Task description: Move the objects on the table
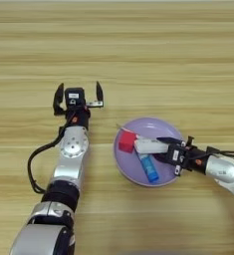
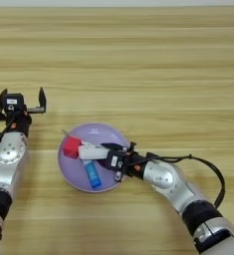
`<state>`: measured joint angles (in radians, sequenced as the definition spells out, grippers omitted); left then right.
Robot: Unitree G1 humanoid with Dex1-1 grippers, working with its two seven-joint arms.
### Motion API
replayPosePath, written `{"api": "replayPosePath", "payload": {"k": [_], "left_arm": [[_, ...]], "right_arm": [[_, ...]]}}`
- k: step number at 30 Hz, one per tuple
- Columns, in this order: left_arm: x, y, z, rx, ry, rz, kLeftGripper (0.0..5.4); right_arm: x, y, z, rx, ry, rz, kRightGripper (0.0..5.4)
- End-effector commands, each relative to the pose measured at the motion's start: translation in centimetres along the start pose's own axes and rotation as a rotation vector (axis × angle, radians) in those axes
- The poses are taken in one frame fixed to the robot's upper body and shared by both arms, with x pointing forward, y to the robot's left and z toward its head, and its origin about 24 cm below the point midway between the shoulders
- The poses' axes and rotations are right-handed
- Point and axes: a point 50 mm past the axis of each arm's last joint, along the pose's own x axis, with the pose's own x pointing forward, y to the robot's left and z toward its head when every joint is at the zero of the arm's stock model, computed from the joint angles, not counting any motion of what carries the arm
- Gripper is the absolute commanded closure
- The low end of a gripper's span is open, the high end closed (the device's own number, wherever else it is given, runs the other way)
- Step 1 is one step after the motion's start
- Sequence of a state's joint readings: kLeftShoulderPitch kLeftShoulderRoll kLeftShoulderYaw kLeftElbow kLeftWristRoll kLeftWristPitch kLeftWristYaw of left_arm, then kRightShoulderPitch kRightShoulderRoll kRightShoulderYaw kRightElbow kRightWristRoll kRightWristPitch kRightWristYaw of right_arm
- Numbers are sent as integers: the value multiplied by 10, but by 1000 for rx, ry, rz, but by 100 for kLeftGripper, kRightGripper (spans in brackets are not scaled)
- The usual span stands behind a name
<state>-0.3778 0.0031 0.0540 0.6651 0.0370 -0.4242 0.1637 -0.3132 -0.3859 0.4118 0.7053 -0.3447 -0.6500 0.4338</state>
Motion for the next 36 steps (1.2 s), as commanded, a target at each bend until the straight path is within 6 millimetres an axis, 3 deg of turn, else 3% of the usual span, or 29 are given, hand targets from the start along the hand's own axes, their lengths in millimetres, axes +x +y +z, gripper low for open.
{"api": "replayPosePath", "payload": {"k": [1, 6, 24, 30, 36], "left_arm": [[3, -3, 3, 7, -4, -6, 0], [3, -3, 3, 7, -3, -6, 0], [3, -5, 3, 7, -1, -6, 0], [4, -6, 3, 7, 0, -6, 0], [4, -6, 3, 7, 0, -6, 0]], "right_arm": [[-1, 4, -3, 39, 14, 11, 395], [-2, 2, -2, 74, 9, -4, 423], [-9, -29, 10, 312, -61, -200, 426], [-22, -52, 9, 389, -73, -322, 426], [-45, -73, -10, 501, 24, -496, 426]]}}
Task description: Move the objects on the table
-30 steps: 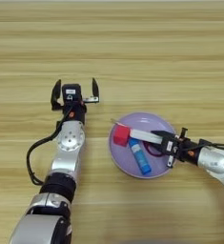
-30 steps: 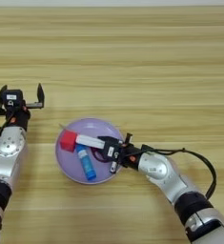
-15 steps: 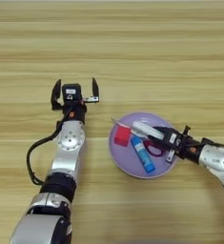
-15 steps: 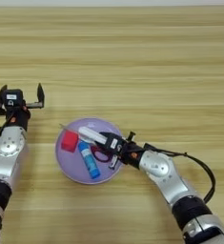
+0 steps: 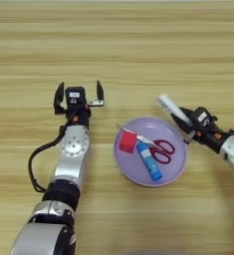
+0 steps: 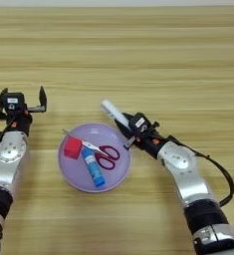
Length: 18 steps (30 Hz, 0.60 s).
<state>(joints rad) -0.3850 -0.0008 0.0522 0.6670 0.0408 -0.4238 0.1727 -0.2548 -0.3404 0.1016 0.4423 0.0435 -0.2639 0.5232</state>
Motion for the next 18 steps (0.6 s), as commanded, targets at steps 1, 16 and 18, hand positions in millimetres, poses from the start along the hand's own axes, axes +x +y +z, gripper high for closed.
{"api": "replayPosePath", "payload": {"k": [1, 16, 18], "left_arm": [[3, -4, 1, 8, 5, -9, 0], [3, -5, 1, 9, 5, -9, 0], [3, -5, 2, 9, 5, -10, 0]], "right_arm": [[-10, -22, -3, 30, 52, -120, 426], [-37, -43, -51, 155, 349, -342, 426], [-37, -42, -52, 171, 353, -344, 426]]}}
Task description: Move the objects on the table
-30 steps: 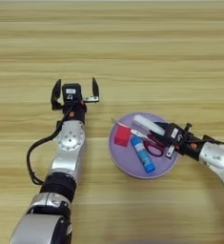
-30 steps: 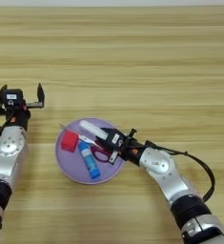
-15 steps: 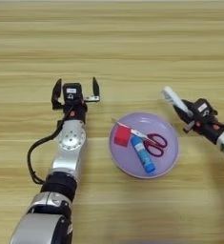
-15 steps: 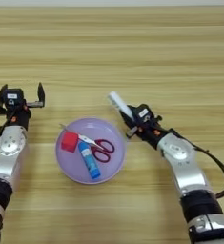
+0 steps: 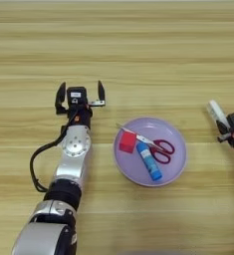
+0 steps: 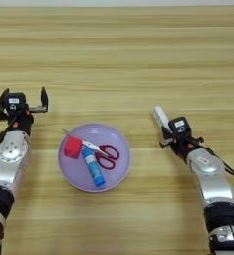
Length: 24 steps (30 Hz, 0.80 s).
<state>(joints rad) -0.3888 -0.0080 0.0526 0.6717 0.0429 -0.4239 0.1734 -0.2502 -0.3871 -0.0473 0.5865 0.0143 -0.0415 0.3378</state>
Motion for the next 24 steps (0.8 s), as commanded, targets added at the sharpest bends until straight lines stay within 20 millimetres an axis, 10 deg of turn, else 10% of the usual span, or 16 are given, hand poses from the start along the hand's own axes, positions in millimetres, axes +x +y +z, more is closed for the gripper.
{"api": "replayPosePath", "payload": {"k": [1, 24], "left_arm": [[3, -3, 2, 14, 3, -7, 0], [3, -3, 2, 13, 1, -7, 0]], "right_arm": [[2, 0, -1, 59, 25, 6, 426], [-2, 18, -6, 201, 94, 74, 426]]}}
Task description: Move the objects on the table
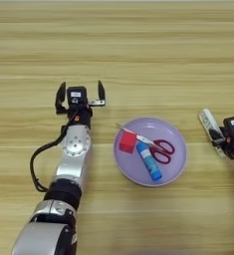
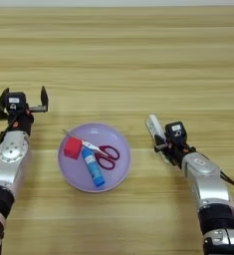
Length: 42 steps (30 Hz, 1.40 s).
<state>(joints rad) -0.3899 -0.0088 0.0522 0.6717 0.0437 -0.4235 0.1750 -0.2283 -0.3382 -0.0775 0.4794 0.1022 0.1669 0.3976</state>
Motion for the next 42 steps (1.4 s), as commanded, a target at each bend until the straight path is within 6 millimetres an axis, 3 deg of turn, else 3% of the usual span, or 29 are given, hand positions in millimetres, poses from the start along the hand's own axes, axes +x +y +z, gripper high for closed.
{"api": "replayPosePath", "payload": {"k": [1, 5, 42], "left_arm": [[3, -3, 2, 14, 2, -7, 0], [3, -3, 2, 13, 2, -8, 0], [3, -3, 2, 14, 1, -8, 0]], "right_arm": [[-1, 3, -6, 25, 28, 0, 426], [0, 4, -7, 29, 32, 1, 426], [2, -1, -2, 28, -3, -55, 19]]}}
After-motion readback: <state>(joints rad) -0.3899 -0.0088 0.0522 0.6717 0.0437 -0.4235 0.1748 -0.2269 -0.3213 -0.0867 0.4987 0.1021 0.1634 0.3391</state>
